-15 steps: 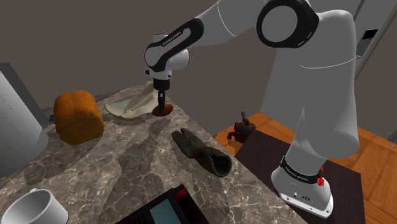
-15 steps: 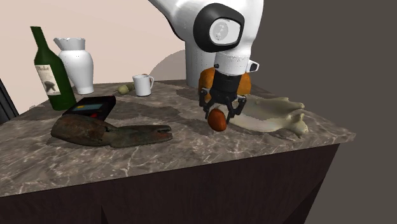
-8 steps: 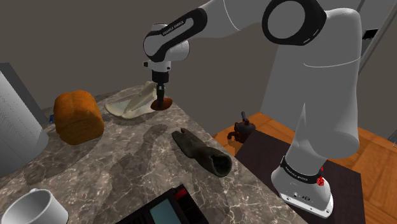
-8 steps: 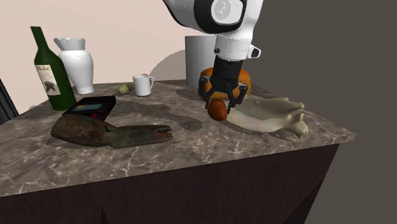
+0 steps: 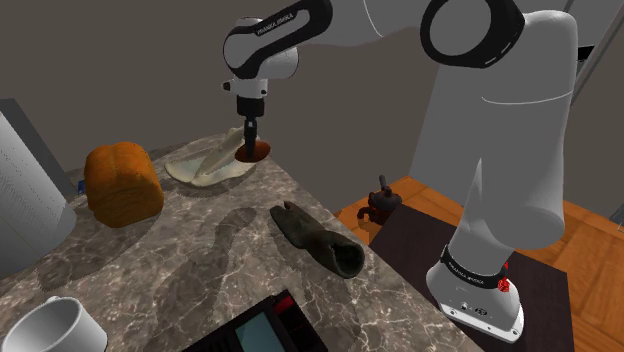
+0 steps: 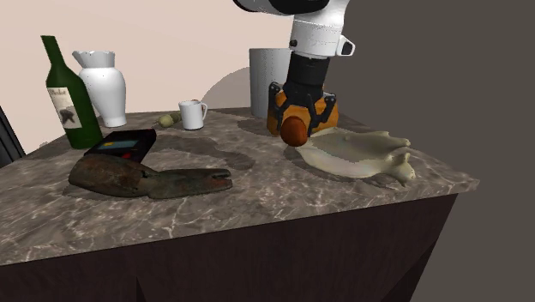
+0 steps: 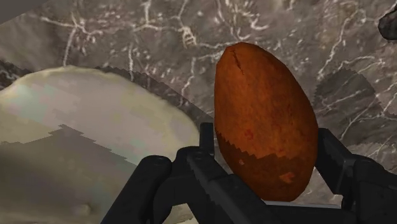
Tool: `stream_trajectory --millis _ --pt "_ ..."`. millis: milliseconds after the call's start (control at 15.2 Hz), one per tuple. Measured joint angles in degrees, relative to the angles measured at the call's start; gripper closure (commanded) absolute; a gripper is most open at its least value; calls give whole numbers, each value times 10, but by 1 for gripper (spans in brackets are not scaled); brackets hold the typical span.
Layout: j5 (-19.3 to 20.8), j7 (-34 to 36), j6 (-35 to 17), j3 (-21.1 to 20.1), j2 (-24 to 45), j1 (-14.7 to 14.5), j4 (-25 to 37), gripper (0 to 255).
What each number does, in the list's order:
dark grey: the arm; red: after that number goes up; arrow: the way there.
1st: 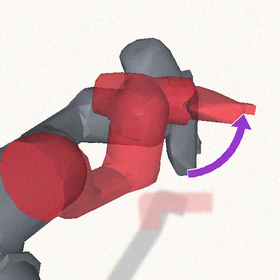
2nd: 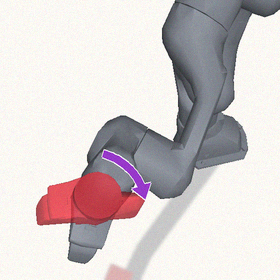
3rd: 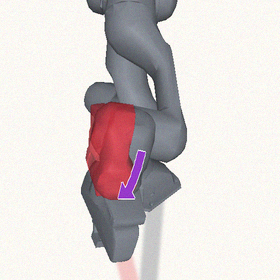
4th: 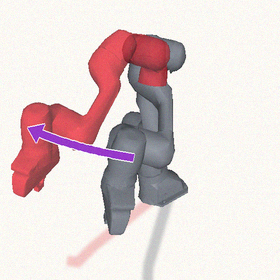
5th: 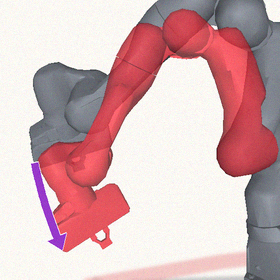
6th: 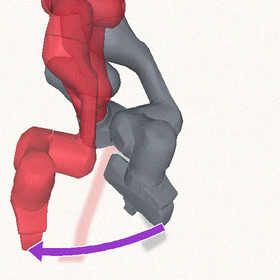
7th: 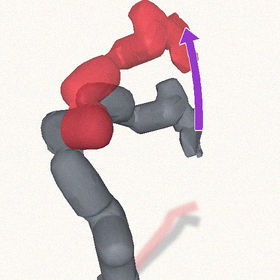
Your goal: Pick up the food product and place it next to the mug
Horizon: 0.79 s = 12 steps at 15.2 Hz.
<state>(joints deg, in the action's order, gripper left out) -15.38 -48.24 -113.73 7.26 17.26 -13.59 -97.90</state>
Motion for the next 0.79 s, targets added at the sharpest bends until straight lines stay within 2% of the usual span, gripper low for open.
stream_trajectory --millis 792 --pt "9 21 85 2 -16 1 71 255"
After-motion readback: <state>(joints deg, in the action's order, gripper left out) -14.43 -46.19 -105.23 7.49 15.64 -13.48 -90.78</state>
